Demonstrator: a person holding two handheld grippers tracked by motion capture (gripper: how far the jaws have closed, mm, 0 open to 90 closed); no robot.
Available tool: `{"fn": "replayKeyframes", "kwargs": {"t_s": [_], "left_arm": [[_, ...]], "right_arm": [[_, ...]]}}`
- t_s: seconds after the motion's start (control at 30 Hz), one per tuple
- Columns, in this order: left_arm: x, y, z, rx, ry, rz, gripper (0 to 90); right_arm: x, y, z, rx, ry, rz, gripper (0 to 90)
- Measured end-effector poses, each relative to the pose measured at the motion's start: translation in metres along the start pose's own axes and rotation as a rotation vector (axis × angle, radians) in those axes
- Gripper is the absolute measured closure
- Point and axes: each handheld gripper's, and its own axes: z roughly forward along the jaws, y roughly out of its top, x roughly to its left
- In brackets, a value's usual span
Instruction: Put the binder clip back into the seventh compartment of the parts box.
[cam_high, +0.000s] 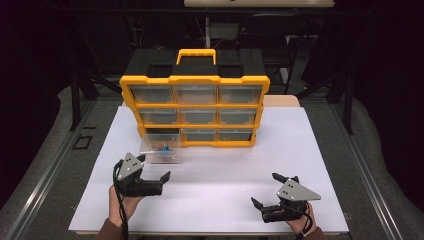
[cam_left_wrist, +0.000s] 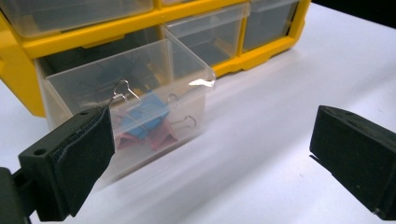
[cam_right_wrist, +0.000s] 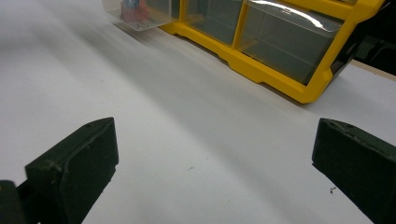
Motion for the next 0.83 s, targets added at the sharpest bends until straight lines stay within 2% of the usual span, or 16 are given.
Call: {"fn": "replayKeyframes", "kwargs": {"t_s": [0.17, 0.27, 0.6, 0.7, 0.83], "left_arm": [[-0.006, -0.008, -0.001, 0.011, -0.057, 0.01, 0.0], [-0.009, -0.013, -0.003, 0.014, -0.071, 0.023, 0.0], [-0.021, -0.035, -0.01, 0.05, -0.102, 0.056, 0.0], [-0.024, -0.043, -0.011, 0.07, -0.107, 0.048, 0.0], [-0.025, -0.044, -0.011, 0.072, -0.098, 0.059, 0.0]], "right_arm": [[0.0, 0.0, 0.0, -0.001, 0.001, 0.001, 0.0], [0.0, 0.0, 0.0, 0.0, 0.002, 0.001, 0.0], [0.0, 0.0, 0.0, 0.0, 0.003, -0.003, 0.0], [0.0, 0.0, 0.0, -0.002, 0.002, -0.006, 0.0], [0.0, 0.0, 0.0, -0.009, 0.002, -0.011, 0.0]]}}
